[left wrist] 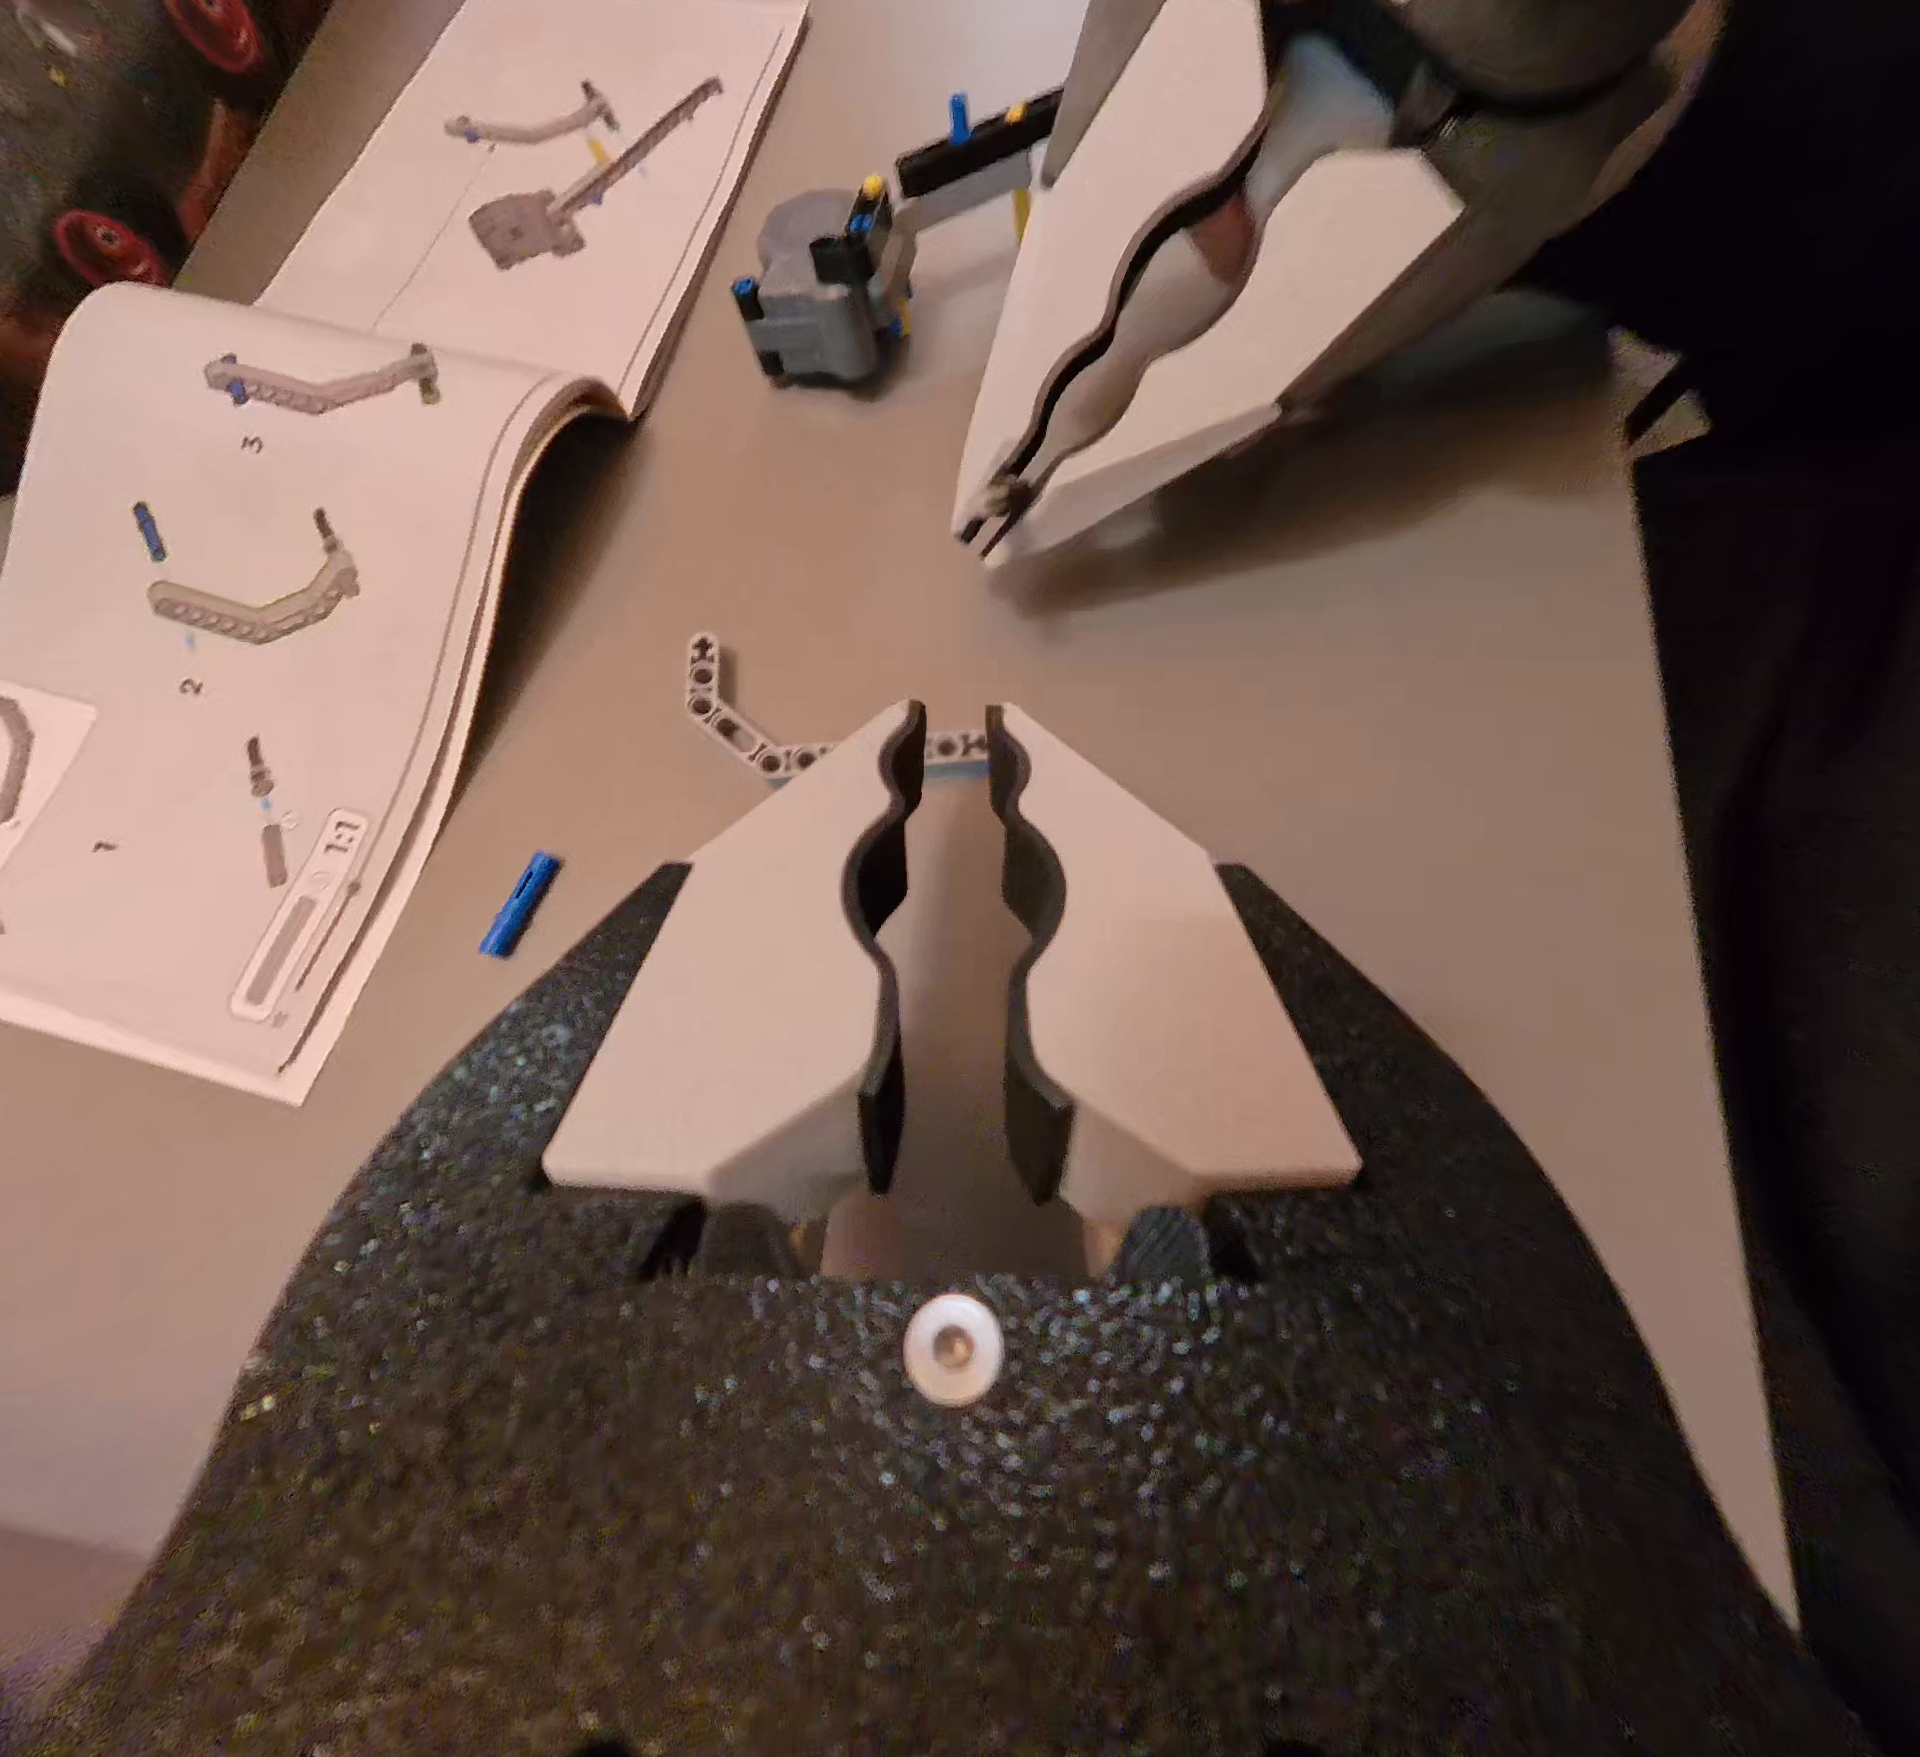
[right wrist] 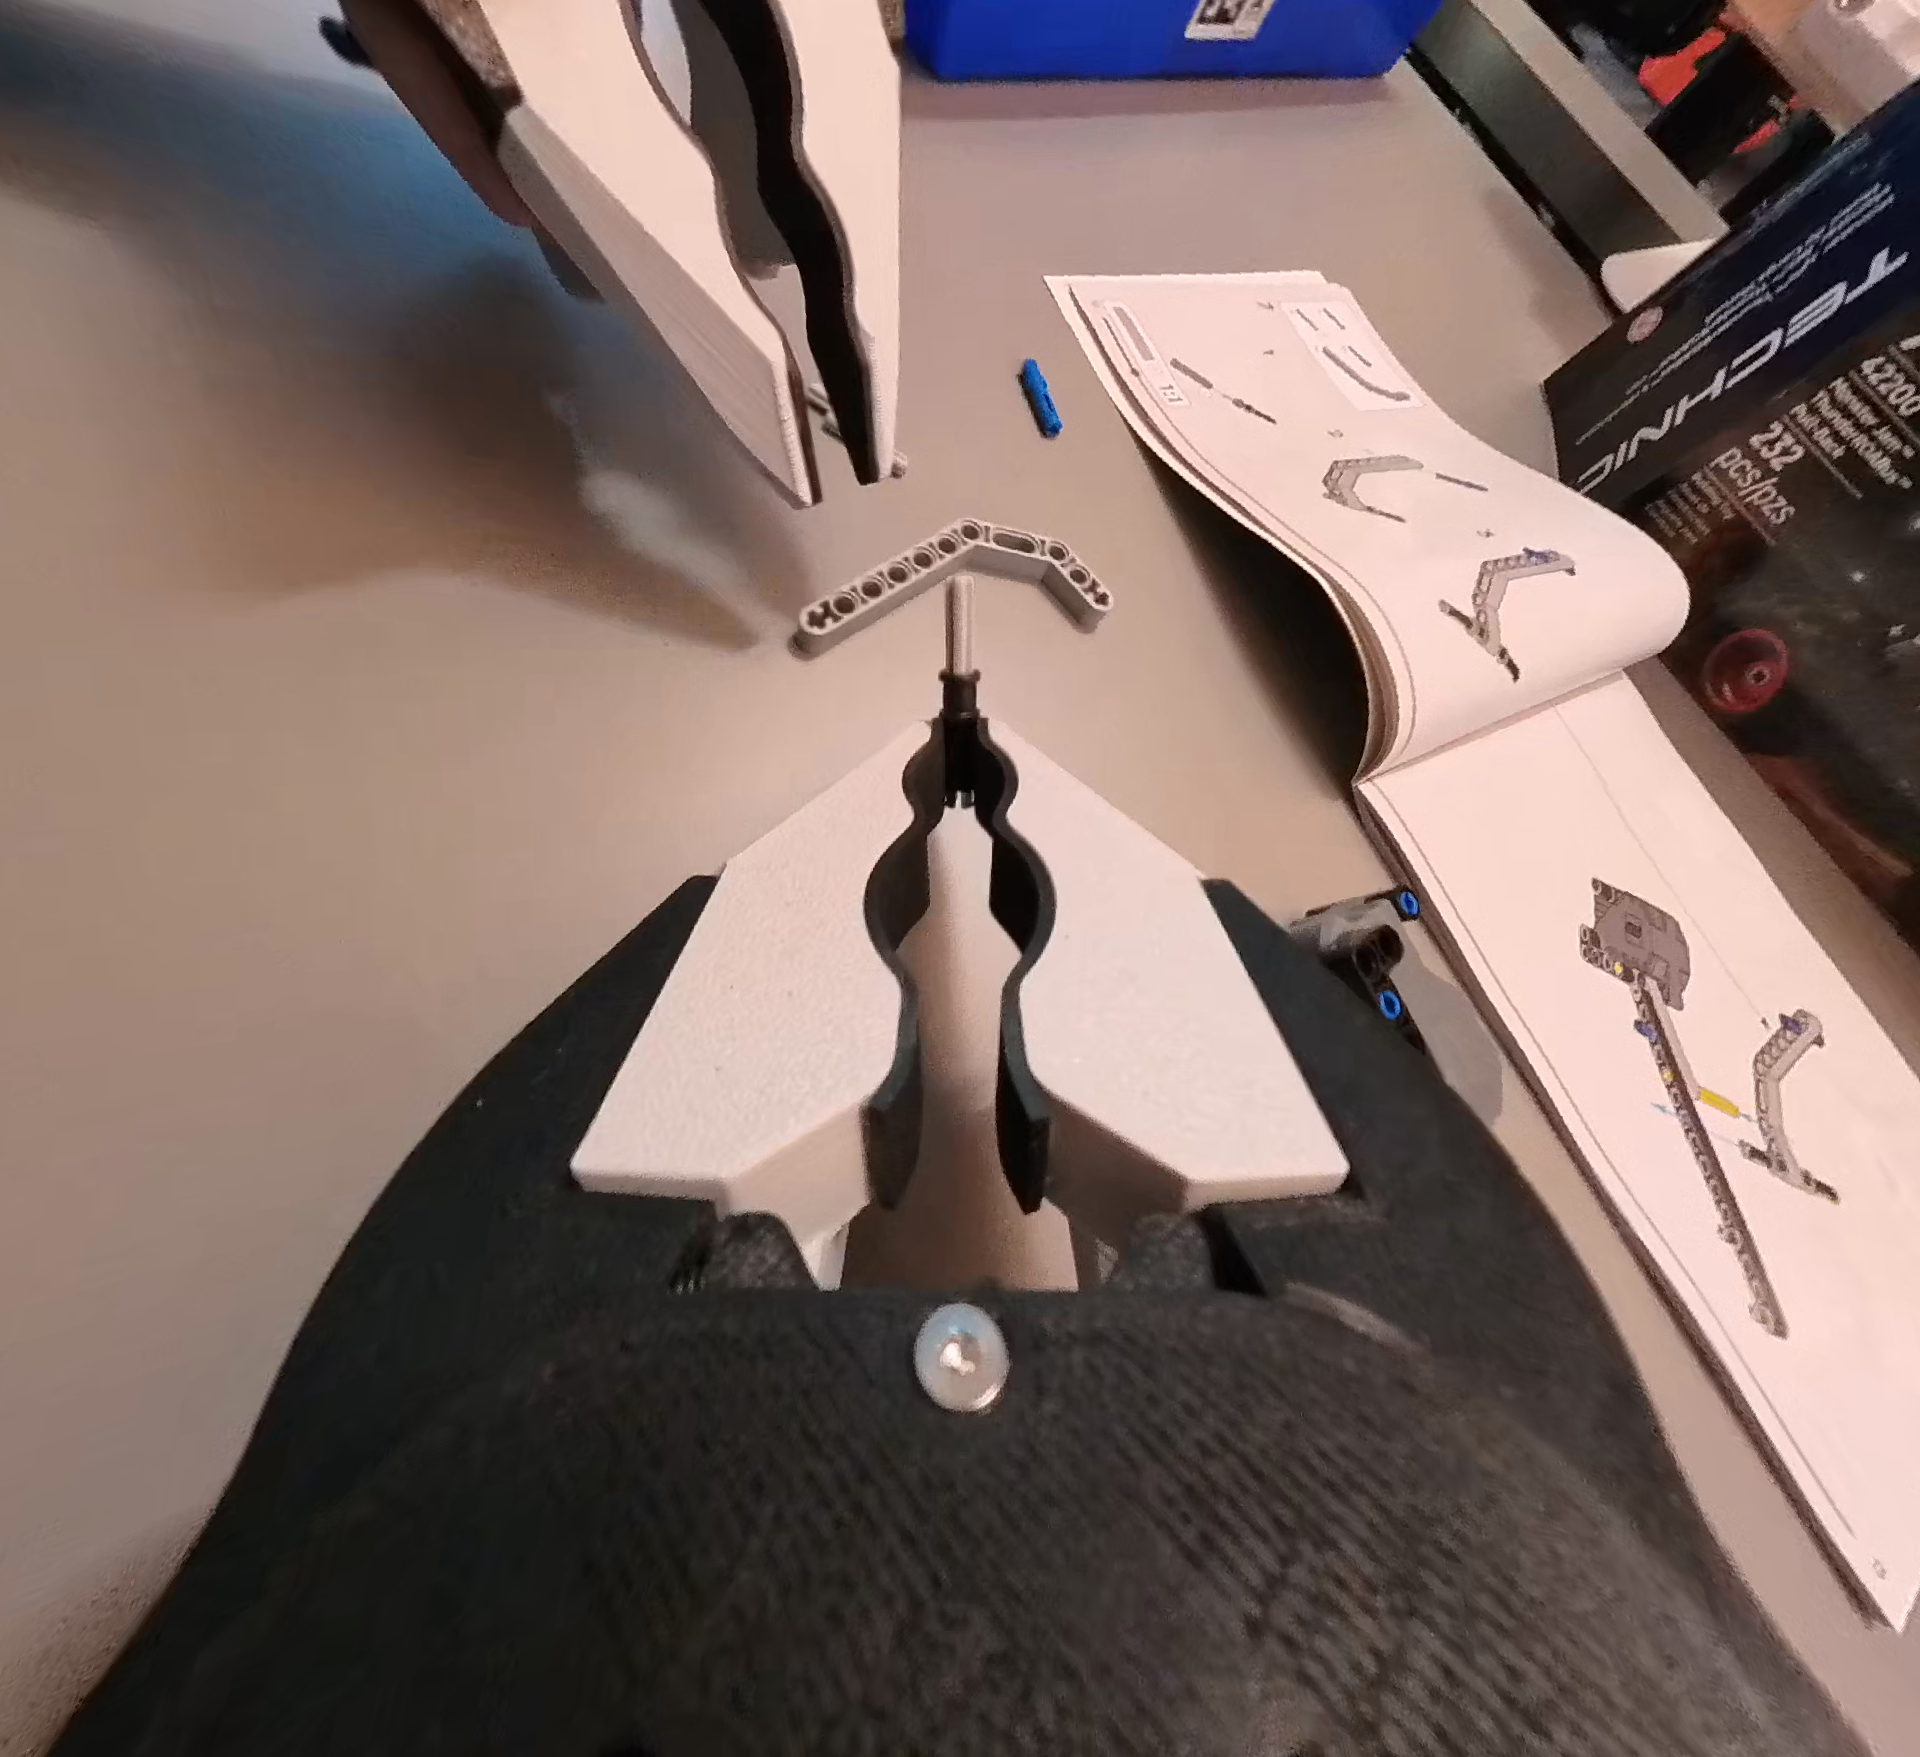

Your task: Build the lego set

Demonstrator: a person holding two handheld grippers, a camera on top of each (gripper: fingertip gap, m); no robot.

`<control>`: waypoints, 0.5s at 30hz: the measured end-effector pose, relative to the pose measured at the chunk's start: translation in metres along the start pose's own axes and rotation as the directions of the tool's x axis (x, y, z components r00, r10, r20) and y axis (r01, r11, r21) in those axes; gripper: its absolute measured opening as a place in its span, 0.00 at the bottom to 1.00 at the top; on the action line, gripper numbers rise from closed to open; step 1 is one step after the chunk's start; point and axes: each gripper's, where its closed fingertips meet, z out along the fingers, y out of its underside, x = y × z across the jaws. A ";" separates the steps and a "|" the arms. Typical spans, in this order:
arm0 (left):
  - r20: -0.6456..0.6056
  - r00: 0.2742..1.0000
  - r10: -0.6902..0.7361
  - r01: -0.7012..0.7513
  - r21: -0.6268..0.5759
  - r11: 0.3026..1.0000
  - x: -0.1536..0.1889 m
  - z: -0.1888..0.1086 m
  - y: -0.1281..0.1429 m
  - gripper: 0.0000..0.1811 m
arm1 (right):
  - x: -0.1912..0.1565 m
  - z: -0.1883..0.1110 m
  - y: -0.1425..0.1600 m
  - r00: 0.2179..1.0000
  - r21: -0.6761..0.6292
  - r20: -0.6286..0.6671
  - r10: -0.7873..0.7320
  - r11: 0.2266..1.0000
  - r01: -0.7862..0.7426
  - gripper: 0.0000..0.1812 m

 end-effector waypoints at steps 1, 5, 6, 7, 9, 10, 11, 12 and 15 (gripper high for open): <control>-0.016 1.000 -0.010 0.011 0.027 1.000 0.003 -0.001 -0.005 0.05 | -0.001 0.000 -0.002 1.000 0.006 -0.004 -0.017 1.000 0.017 0.00; -0.035 0.998 -0.046 0.049 0.103 0.994 0.006 -0.006 -0.021 0.08 | 0.000 0.002 -0.007 0.995 0.010 -0.044 -0.093 0.996 0.093 0.00; -0.030 0.999 -0.044 0.047 0.108 0.993 0.006 -0.007 -0.023 0.08 | -0.001 0.003 -0.009 0.992 0.011 -0.054 -0.113 0.993 0.113 0.00; -0.031 0.999 -0.038 0.041 0.114 0.993 0.007 -0.007 -0.025 0.08 | -0.001 0.003 -0.010 0.989 0.007 -0.064 -0.134 0.991 0.135 0.00; -0.036 0.999 -0.030 0.034 0.124 0.992 0.009 -0.007 -0.028 0.09 | -0.003 0.005 -0.009 0.981 -0.016 -0.077 -0.181 0.984 0.180 0.00; -0.044 0.999 -0.026 0.031 0.125 0.992 0.012 -0.006 -0.029 0.09 | -0.003 0.006 -0.008 0.975 -0.027 -0.087 -0.204 0.979 0.202 0.00; -0.049 0.999 -0.020 0.026 0.122 0.992 0.014 -0.005 -0.029 0.10 | -0.003 0.007 -0.008 0.970 -0.036 -0.094 -0.224 0.974 0.222 0.00; -0.044 0.999 -0.014 0.019 0.115 0.993 0.014 -0.004 -0.028 0.10 | -0.003 0.008 -0.008 0.966 -0.045 -0.098 -0.239 0.971 0.236 0.00; -0.031 1.000 -0.003 0.006 0.090 0.996 0.014 0.000 -0.025 0.11 | -0.005 0.009 -0.009 0.956 -0.052 -0.111 -0.272 0.962 0.268 0.00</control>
